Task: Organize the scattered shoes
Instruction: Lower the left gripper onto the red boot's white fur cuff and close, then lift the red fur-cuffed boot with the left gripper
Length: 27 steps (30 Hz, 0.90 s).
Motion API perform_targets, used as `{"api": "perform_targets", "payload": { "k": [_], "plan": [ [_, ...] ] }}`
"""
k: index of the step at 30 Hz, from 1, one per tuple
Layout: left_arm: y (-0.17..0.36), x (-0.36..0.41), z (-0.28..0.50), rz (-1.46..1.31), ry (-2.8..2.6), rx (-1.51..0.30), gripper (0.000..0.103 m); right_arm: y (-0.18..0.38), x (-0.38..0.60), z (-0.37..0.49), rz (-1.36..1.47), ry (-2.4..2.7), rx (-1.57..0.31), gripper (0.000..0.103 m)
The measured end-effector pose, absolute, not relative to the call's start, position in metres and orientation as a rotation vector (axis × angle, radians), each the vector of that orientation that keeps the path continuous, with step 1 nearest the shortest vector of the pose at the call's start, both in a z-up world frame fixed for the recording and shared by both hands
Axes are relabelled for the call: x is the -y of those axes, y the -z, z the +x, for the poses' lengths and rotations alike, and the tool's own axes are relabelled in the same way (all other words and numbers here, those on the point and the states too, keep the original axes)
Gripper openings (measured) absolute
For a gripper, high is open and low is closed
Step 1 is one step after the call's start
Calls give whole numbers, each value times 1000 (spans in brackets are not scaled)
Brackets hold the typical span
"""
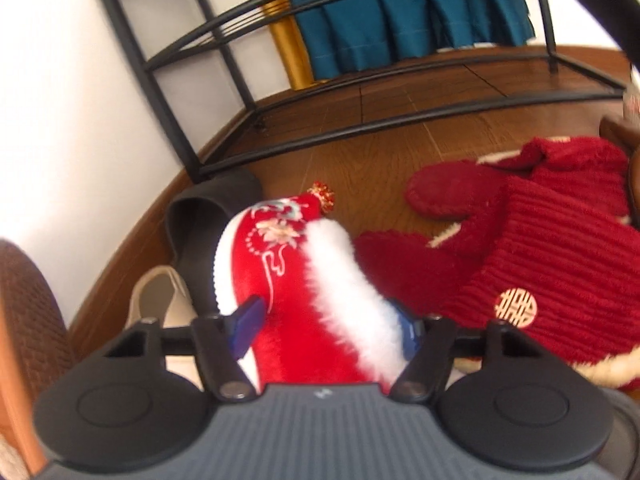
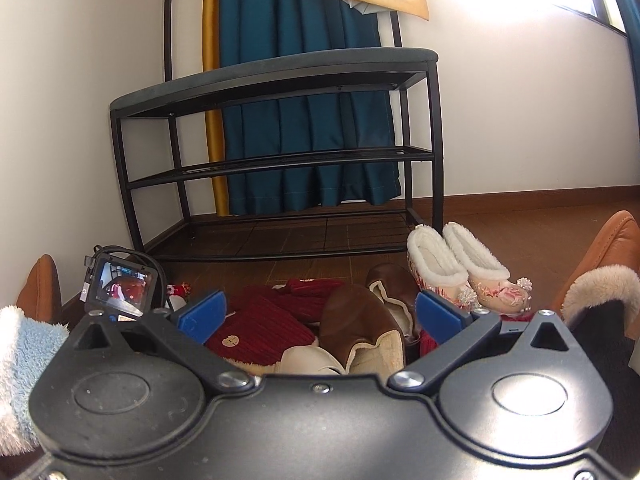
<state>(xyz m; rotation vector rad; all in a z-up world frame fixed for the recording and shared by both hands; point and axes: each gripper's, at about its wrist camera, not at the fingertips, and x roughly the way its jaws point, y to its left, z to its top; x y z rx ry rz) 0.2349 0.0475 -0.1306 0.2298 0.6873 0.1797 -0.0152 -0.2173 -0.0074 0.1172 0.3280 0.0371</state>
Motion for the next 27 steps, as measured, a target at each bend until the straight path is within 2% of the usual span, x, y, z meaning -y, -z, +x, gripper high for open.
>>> {"api": "perform_targets", "payload": {
  "k": [2, 4, 9, 12, 15, 19, 22, 27],
  "plan": [
    [128, -53, 232, 221, -193, -686, 56, 6, 218, -15, 119, -38, -323, 103],
    [124, -62, 228, 198, -240, -679, 40, 4, 219, -16, 120, -41, -314, 103],
    [118, -96, 220, 128, -259, -693, 26, 1, 221, -18, 126, -46, -291, 103],
    [114, -109, 219, 77, -261, -720, 26, 0, 221, -17, 132, -46, -288, 103],
    [116, -120, 224, 42, -264, -776, 31, -1, 222, -18, 136, -50, -283, 103],
    [123, -114, 227, 166, -244, -773, 35, -1, 224, -18, 136, -47, -282, 103],
    [127, -111, 226, 199, -238, -765, 28, 0, 225, -18, 139, -46, -287, 103],
    [119, -127, 210, 64, -203, -749, 18, -5, 227, -22, 133, -53, -269, 103]
  ]
}}
